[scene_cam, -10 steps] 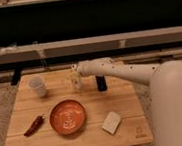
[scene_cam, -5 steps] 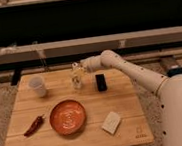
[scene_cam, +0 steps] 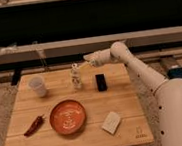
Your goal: Stand the bottle upright
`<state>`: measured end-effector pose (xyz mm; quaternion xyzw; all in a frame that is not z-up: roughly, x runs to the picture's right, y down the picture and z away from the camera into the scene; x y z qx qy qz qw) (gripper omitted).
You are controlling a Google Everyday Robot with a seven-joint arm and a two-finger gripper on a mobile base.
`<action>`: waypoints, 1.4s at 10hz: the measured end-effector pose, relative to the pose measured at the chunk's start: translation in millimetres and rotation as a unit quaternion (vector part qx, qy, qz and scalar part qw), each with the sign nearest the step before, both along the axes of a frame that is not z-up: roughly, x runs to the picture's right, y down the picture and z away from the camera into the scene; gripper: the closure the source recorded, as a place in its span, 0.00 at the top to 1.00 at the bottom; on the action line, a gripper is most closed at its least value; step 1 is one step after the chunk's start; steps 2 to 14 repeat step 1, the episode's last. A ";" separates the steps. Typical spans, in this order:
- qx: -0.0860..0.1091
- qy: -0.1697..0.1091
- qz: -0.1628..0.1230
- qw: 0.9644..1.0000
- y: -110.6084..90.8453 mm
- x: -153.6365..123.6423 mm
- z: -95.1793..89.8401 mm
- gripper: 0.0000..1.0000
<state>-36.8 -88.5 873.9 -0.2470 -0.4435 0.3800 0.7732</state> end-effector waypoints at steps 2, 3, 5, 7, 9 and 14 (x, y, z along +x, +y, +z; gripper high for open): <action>0.000 -0.001 -0.001 1.000 0.5 -0.4 0.2 0.80; 0.000 -0.001 -0.001 1.000 0.5 -0.4 0.2 0.80; 0.000 -0.001 -0.001 1.000 0.5 -0.4 0.2 0.80; 0.000 -0.001 -0.001 1.000 0.5 -0.4 0.2 0.80; 0.000 -0.001 -0.001 1.000 0.5 -0.4 0.2 0.80; 0.000 -0.001 -0.001 1.000 0.5 -0.4 0.2 0.80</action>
